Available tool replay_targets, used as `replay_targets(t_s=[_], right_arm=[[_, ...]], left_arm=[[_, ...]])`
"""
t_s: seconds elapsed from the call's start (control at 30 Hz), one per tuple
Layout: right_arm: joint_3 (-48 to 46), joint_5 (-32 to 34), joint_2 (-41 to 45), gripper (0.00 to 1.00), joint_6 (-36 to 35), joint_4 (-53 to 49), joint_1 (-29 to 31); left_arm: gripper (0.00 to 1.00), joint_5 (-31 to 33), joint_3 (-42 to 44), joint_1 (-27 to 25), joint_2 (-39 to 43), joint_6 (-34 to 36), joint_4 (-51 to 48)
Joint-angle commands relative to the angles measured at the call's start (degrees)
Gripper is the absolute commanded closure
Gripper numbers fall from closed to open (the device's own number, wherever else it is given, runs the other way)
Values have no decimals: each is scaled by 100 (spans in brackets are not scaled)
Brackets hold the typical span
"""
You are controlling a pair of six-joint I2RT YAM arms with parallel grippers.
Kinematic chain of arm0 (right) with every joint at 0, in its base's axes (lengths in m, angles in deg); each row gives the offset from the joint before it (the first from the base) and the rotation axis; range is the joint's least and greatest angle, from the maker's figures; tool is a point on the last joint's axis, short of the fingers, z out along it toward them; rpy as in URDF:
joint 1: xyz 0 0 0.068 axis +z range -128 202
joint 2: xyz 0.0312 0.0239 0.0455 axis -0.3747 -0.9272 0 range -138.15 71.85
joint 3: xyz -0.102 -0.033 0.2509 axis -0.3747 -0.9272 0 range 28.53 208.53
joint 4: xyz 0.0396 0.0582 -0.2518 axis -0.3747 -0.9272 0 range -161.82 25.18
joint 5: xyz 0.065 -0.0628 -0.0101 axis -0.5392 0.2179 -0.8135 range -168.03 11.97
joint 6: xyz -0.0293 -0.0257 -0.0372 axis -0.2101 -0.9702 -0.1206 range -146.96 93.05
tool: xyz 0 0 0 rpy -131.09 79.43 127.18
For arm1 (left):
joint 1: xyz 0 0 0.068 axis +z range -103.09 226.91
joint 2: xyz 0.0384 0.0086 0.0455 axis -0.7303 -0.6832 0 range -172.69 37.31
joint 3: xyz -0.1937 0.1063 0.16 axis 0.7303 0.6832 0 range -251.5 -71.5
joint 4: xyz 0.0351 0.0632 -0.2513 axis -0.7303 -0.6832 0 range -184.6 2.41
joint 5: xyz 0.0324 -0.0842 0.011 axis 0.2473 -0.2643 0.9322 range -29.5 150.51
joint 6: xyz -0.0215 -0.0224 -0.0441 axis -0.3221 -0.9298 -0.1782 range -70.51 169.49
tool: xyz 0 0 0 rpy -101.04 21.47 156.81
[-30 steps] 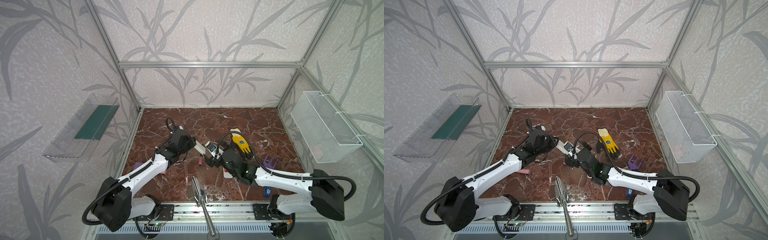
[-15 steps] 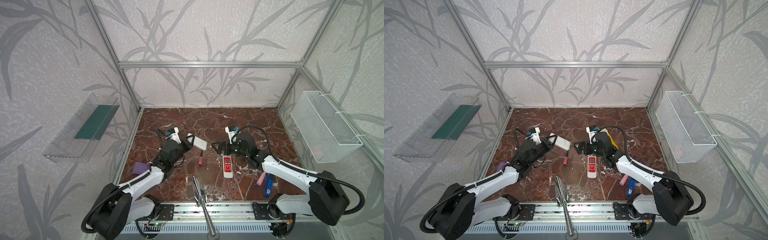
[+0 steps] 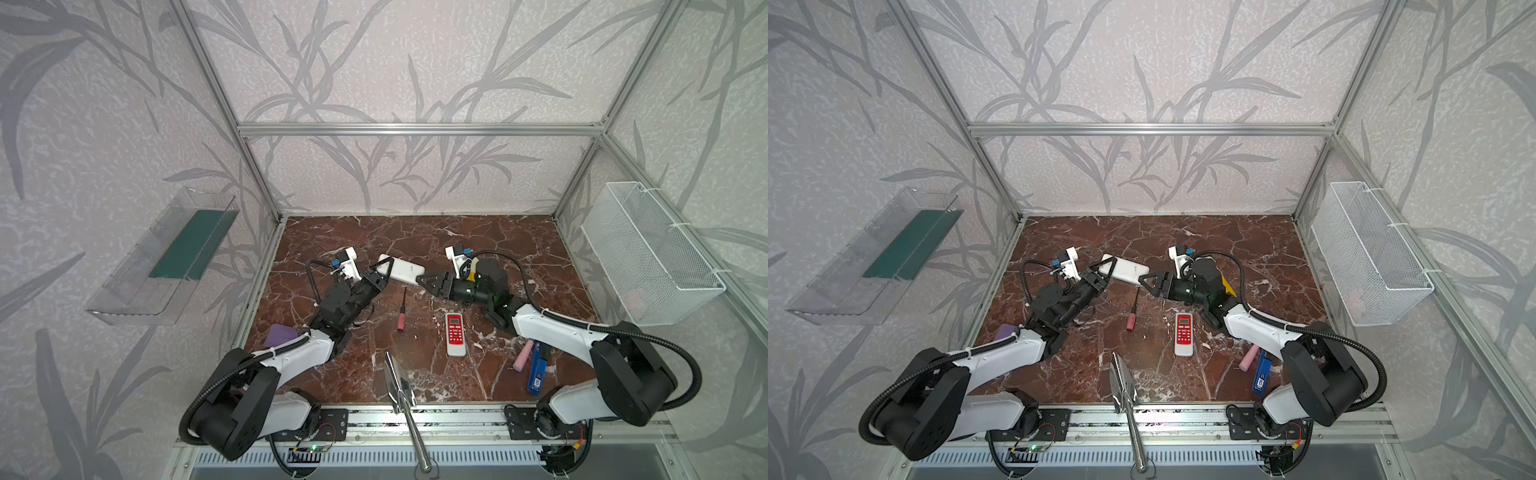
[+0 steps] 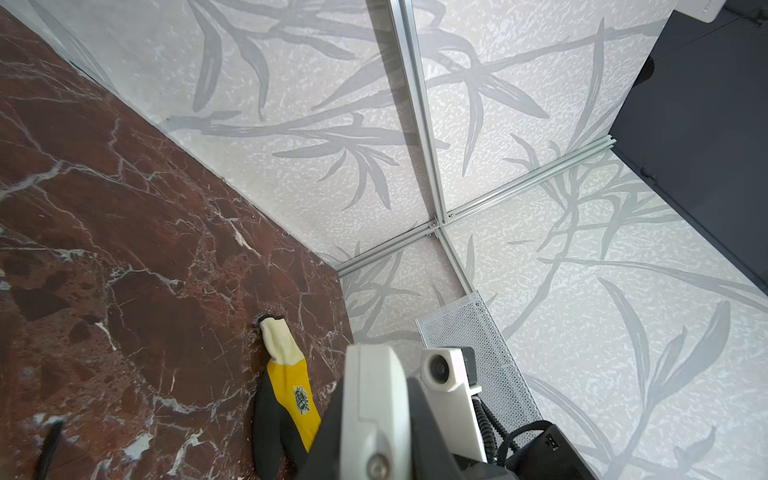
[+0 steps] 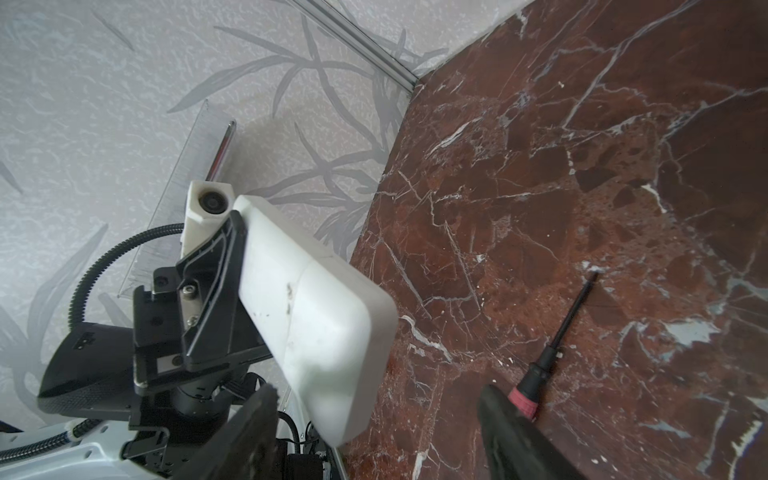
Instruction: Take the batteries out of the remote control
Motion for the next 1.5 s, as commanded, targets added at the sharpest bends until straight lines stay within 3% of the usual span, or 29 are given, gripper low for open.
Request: replay_targets(t_s=[0.0, 0.57, 1.07, 1.47], right_arm=[[265, -180, -45, 27, 168, 474, 13], [344, -278, -317, 72, 202, 665, -44], [162, -382, 73, 77, 4, 367, -298], [-74, -575, 152, 77, 380, 935, -401]], left_arm=[[100, -162, -77, 4, -114, -370, 776], [100, -268, -32, 6, -364, -979, 1652], [100, -156, -35, 15, 280, -861, 1178], [100, -102, -35, 16, 392, -986, 1282]])
